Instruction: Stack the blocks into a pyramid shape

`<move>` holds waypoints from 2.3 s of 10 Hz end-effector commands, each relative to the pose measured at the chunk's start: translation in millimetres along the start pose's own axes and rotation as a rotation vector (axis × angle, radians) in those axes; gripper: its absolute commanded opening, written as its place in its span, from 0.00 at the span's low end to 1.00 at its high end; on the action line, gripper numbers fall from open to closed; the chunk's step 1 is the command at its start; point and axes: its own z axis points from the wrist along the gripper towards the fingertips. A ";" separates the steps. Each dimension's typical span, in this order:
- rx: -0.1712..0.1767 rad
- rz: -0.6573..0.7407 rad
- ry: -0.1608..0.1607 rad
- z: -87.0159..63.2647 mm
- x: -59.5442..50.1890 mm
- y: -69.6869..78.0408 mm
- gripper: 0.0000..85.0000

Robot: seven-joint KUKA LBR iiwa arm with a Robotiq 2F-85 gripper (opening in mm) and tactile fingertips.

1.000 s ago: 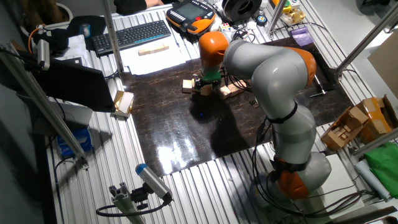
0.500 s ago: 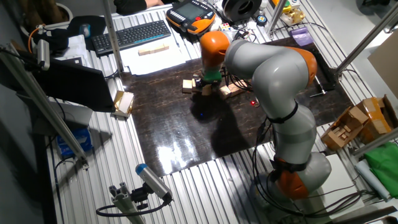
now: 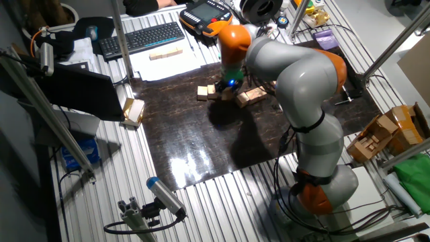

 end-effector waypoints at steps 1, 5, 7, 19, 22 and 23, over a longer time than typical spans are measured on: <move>0.003 -0.039 0.009 -15.7 -0.5 -21.2 0.54; 0.057 -0.157 -0.007 -20.7 5.5 -66.0 0.55; 0.064 -0.198 -0.015 -18.7 12.5 -85.1 0.58; 0.036 -0.276 0.002 9.5 31.2 -126.1 0.65; 0.031 -0.284 0.004 11.9 29.6 -126.6 0.62; 0.030 -0.284 0.005 11.9 29.6 -126.6 0.60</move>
